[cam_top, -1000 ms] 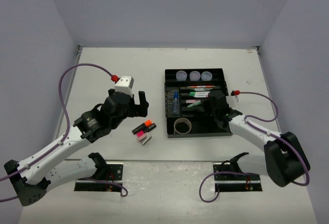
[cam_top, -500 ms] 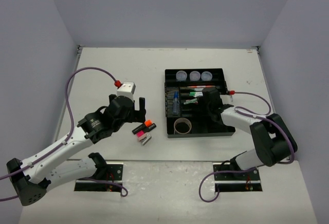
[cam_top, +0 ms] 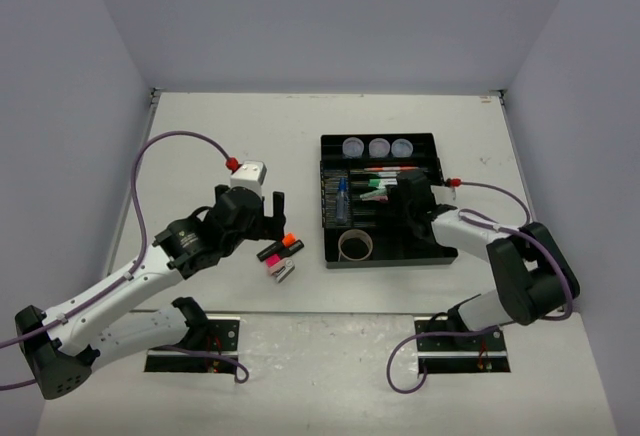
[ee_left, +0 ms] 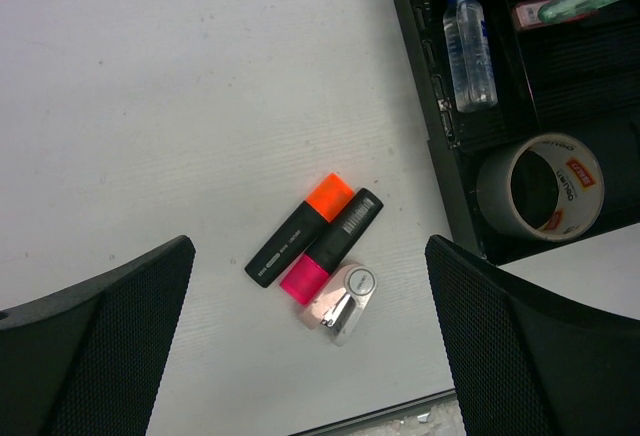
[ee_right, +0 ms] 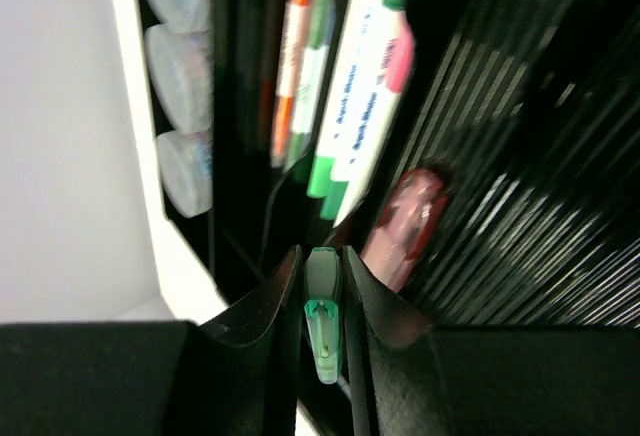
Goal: Sort the stationery into containers
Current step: Place the stationery in the storage box, then move the pen to the center of the board.
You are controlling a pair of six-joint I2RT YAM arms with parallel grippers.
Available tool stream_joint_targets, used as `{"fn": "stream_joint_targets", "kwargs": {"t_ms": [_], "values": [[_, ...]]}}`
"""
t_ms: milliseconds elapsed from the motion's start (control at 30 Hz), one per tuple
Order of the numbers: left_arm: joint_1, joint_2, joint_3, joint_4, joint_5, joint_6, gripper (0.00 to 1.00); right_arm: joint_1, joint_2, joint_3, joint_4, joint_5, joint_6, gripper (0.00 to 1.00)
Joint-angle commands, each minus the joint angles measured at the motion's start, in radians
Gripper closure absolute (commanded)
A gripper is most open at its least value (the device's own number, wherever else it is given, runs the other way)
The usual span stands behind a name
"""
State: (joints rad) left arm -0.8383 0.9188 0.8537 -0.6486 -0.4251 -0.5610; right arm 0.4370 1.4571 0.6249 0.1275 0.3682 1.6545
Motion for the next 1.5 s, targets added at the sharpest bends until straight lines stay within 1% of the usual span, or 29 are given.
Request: {"fn": "stream_joint_targets", "kwargs": {"t_ms": [0,67,133,233,267,467,567,633,700,800,833,900,967,1100,1200,1267,1367,1467], "values": [[0.001,-0.002,-0.007,0.023,0.009,0.001,0.0,-0.003,0.052,0.017,0.034,0.022,0.044,0.87],[0.001,0.001,-0.005,0.023,0.009,0.0,0.0,-0.004,0.054,0.004,0.07,0.009,0.032,0.68],[0.001,0.002,-0.007,0.023,0.008,-0.001,0.0,-0.004,0.044,-0.004,0.083,-0.003,0.02,0.57],[0.001,0.008,-0.007,0.021,0.009,-0.007,0.0,-0.003,0.006,-0.033,0.123,-0.02,0.004,0.49],[0.002,0.014,-0.007,0.02,0.009,-0.01,0.0,-0.003,-0.011,-0.039,0.125,-0.022,0.0,0.48],[0.002,0.05,-0.022,0.02,0.017,-0.049,0.0,-0.004,-0.132,-0.05,0.083,-0.004,-0.044,0.43],[0.001,0.083,-0.042,0.027,0.026,-0.088,0.0,-0.003,-0.234,-0.042,0.041,-0.006,-0.127,0.4],[0.001,0.126,-0.058,0.032,0.03,-0.114,0.0,-0.003,-0.292,-0.023,0.031,-0.049,-0.246,0.37],[0.001,0.163,-0.065,0.033,0.039,-0.124,0.0,-0.003,-0.314,-0.005,0.041,-0.116,-0.369,0.36],[0.002,0.234,-0.082,0.07,0.087,-0.105,0.02,-0.002,-0.367,0.042,0.01,-0.252,-0.645,0.36],[0.002,0.25,-0.086,0.084,0.104,-0.096,0.04,-0.001,-0.379,0.052,-0.018,-0.298,-0.701,0.36],[0.001,0.287,-0.091,0.107,0.148,-0.074,0.12,-0.002,-0.416,0.053,-0.037,-0.369,-0.805,0.36],[0.001,0.309,-0.097,0.108,0.14,-0.071,0.2,-0.003,-0.466,0.029,-0.075,-0.435,-0.869,0.36],[0.001,0.372,-0.096,0.108,0.095,-0.075,0.37,-0.003,-0.574,-0.05,-0.086,-0.533,-0.935,0.37],[0.006,0.457,-0.079,0.101,0.062,-0.087,0.37,-0.003,-0.65,-0.082,-0.096,-0.619,-0.955,0.37],[0.007,0.488,-0.07,0.101,0.06,-0.09,0.37,-0.003,-0.666,-0.085,-0.114,-0.634,-0.967,0.37],[0.009,0.501,-0.073,0.103,0.037,-0.099,0.36,-0.003,-0.694,-0.09,-0.139,-0.637,-0.979,0.38],[0.04,0.504,-0.081,0.113,0.023,-0.099,0.36,-0.003,-0.703,-0.106,-0.138,-0.662,-0.971,0.38]]}}
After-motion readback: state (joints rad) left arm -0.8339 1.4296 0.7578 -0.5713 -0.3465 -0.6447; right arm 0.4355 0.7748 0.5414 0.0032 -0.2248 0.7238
